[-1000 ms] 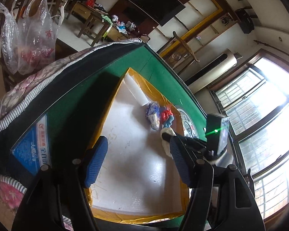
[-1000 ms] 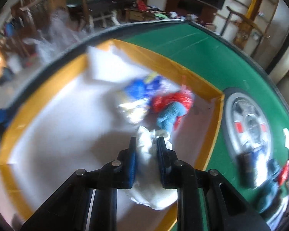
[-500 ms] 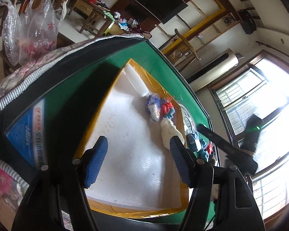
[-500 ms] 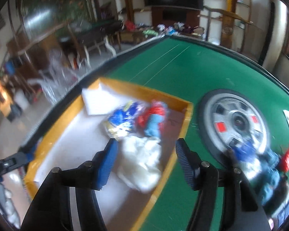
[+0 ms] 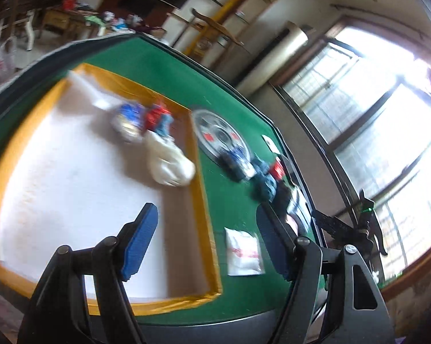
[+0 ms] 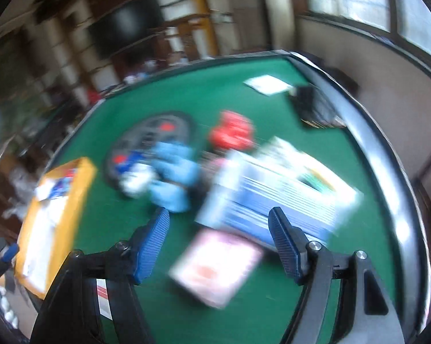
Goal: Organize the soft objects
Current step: 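Reach the right gripper to the pink tissue pack while the left returns to the table, then grasp the pink tissue pack with the left gripper while the right grasps the white paper bag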
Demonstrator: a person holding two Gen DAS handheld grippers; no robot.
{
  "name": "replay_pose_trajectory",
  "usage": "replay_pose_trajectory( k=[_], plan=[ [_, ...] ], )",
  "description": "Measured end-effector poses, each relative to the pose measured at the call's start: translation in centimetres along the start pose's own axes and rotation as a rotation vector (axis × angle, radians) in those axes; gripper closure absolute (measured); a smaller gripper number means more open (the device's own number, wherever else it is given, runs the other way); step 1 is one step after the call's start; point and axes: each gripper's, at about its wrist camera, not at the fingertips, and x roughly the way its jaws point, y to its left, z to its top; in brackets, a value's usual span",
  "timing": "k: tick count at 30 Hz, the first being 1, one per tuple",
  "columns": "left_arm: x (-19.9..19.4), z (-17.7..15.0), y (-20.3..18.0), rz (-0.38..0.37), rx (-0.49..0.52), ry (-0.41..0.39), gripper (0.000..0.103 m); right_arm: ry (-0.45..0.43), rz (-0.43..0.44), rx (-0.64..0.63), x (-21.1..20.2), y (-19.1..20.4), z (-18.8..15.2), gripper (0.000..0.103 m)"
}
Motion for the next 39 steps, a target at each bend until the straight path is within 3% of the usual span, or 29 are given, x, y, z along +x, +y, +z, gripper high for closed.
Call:
replay_pose_trajectory(
  k=[5, 9, 12, 14, 17, 20, 22, 28, 34, 39],
  plan=[
    [2.3, -1.0, -3.6, -0.022, 0.057, 0.074, 0.032, 0.056, 0.072, 0.087, -0.3, -3.7, -1.4, 0.036],
    [3.1, -2.0, -5.6, -0.023, 0.094, 0.110, 0.032, 0.142, 0.176, 0.087, 2.3, -1.5, -2.1, 0.036],
    [2.9, -2.3, -6.2, -0.017, 0.107, 0.117, 0.032, 0.159, 0.169, 0.051, 4.5, 0.8, -2.1, 0.036],
    [2.8, -2.5, -6.5, -0.006, 0.116, 0.118, 0.032, 0.171, 0.162, 0.006, 5.8, 3.0, -2.2, 0.043],
    [2.9, -2.6, -6.8, 0.007, 0.115, 0.125, 0.032, 0.208, 0.264, -0.021, 6.6, 5.7, -3.2, 0.045],
    [3.9, -2.7, -7.7, 0.003, 0.126, 0.148, 0.032, 0.243, 0.439, -0.022, 6.7, 7.9, -3.8, 0.044],
    [4.7, -3.0, -8.6, -0.006, 0.145, 0.172, 0.032, 0.213, 0.475, -0.002, 5.7, 7.6, -3.5, 0.044],
    [10.2, -4.3, -11.2, -0.029, 0.121, 0.291, 0.032, 0.067, 0.371, 0.061, 1.2, 1.3, -1.8, 0.042],
    [15.8, -5.0, -13.3, 0.088, 0.137, 0.335, 0.032, 0.005, 0.299, 0.123, -1.3, -4.2, -1.1, 0.041],
    [19.4, -5.6, -15.5, 0.156, 0.242, 0.390, 0.032, -0.026, 0.262, 0.154, -2.2, -6.7, -1.0, 0.041]
  ],
)
